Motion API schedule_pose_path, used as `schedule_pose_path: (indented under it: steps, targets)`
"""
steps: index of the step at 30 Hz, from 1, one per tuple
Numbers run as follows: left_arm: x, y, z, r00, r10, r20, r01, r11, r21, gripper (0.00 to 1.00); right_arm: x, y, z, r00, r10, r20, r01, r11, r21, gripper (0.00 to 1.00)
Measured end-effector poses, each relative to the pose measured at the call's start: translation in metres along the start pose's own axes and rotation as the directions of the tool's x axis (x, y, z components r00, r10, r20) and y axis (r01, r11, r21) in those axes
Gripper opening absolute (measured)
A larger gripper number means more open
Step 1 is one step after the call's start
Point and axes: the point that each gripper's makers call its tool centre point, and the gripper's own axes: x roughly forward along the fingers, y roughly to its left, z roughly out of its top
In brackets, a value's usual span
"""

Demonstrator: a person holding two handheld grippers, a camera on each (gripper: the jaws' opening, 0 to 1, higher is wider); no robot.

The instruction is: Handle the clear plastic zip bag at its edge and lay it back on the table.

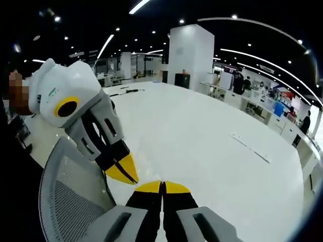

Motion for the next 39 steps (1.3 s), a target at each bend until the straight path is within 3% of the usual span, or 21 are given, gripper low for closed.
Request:
schedule_pose_path:
  steps: [7,23,39]
  targets:
    - [-0.004,-0.001,-0.007,1.000,0.018,-0.014,-0.019,1.000,-0.022,0.00,-0.002,-0.004,0.015,0.999,-0.029,0.037,0.029,1.000,-0.003,0.00]
    - [-0.012,0.003,-0.011,0.998,0.066,-0.010,-0.067,0.995,-0.072,0.00,-0.010,-0.010,0.028,0.994,-0.077,0.077,0.076,0.997,0.010,0.00]
    - [-0.017,0.010,-0.007,0.991,0.134,0.012,-0.131,0.981,-0.143,0.00,-0.017,-0.028,0.024,0.983,-0.163,0.086,0.161,0.986,0.037,0.00]
